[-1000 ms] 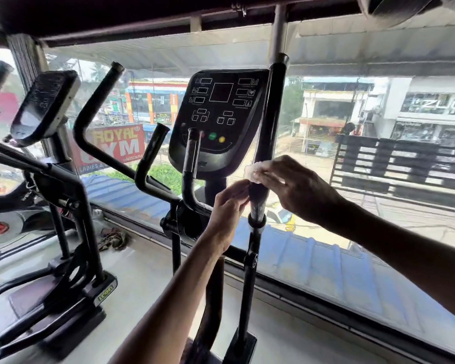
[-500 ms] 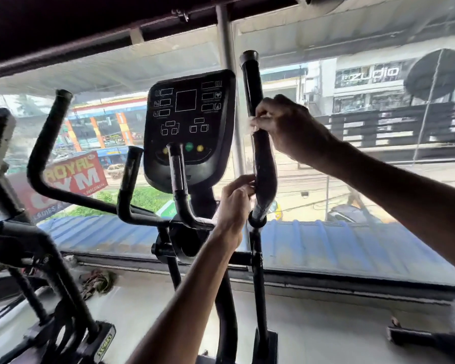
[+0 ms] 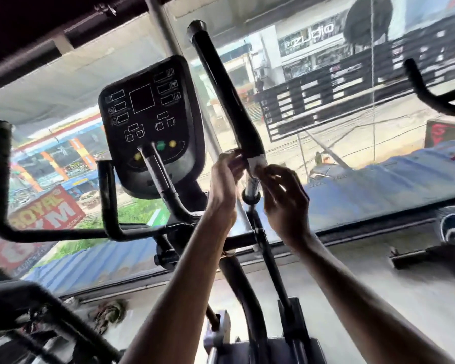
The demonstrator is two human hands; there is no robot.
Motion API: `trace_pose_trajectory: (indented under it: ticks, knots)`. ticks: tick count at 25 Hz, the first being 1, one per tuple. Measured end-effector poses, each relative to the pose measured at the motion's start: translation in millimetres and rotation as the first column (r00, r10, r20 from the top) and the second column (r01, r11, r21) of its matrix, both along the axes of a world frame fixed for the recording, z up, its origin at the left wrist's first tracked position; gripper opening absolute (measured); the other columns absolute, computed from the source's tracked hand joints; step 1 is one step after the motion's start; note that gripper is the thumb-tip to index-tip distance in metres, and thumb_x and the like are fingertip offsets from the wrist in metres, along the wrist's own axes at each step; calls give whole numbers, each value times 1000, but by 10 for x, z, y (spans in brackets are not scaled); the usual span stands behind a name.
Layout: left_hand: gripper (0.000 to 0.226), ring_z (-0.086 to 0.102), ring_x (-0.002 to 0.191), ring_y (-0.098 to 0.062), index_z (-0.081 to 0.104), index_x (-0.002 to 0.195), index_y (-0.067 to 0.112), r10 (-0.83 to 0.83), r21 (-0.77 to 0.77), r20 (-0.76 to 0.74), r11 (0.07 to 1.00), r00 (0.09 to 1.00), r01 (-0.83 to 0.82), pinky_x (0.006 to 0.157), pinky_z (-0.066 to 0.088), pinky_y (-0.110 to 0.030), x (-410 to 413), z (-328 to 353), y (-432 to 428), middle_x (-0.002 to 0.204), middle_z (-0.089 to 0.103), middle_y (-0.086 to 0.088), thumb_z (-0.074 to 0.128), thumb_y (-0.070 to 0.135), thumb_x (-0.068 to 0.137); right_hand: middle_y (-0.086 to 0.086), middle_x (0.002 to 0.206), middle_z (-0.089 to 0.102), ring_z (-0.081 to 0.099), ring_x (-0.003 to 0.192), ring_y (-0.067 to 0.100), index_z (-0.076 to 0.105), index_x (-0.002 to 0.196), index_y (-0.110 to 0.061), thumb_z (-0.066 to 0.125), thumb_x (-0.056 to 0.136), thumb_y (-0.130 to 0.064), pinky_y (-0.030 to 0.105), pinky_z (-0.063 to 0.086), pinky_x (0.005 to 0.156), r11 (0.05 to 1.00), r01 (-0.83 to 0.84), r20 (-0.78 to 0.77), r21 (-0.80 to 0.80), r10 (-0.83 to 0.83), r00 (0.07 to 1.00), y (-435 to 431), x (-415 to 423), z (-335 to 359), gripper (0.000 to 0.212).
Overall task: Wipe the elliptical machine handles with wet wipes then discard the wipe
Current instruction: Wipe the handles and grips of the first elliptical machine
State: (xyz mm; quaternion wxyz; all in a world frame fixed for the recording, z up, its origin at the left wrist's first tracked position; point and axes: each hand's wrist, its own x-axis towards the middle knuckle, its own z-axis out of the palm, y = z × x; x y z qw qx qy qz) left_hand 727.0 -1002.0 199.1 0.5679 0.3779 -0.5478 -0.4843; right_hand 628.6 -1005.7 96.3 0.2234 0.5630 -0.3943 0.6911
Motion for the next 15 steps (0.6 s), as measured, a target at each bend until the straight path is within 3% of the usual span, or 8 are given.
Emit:
trace_pose_trajectory:
  ticks: [4, 6, 9, 11, 15]
  knots:
    - [43, 68, 75, -4, 68, 88, 16, -36, -1, 7, 999, 999, 36, 88, 46, -29, 29, 3, -25, 75, 76, 9, 29, 19, 106, 16, 106, 72, 67, 95, 27, 77, 117, -3, 66, 99, -5, 16, 50, 89, 997, 9, 229, -70, 8, 973, 22, 215, 348, 21]
    - [42, 69, 79, -5, 69, 89, 16, -52, -8, 26, 999, 998, 53, 95, 45, -31, 30, 15, -12, 77, 77, 8, 31, 22, 106, 14, 108, 71, 64, 98, 25, 76, 120, -6, 67, 98, -7, 19, 51, 88, 997, 43, 213, -64, -29, 977, -37, 221, 531, 23]
    - [43, 68, 90, -14, 68, 96, 14, -55, 0, 15, 998, 998, 55, 103, 45, -36, 58, -1, -12, 83, 76, 4, 31, 30, 109, 11, 109, 72, 65, 98, 23, 77, 120, -9, 73, 92, 4, 20, 53, 88, 999, 48, 173, -15, -44, 984, -2, 269, 214, 31]
    - [47, 67, 97, -18, 69, 99, 14, -53, -9, 31, 999, 998, 54, 109, 43, -41, 93, -9, -22, 90, 76, 0, 28, 35, 110, 11, 106, 72, 66, 95, 22, 78, 116, -8, 72, 94, 2, 19, 53, 85, 998, 59, 218, -23, -53, 974, 81, 305, 101, 25]
    - [52, 67, 98, -14, 69, 112, 12, -53, -4, 90, 999, 995, 53, 99, 46, -36, 74, -4, -37, 101, 75, -3, 27, 42, 108, 13, 109, 72, 63, 100, 24, 77, 119, -7, 66, 97, -6, 13, 44, 91, 998, 58, 233, -40, -47, 971, -55, 288, 579, 24]
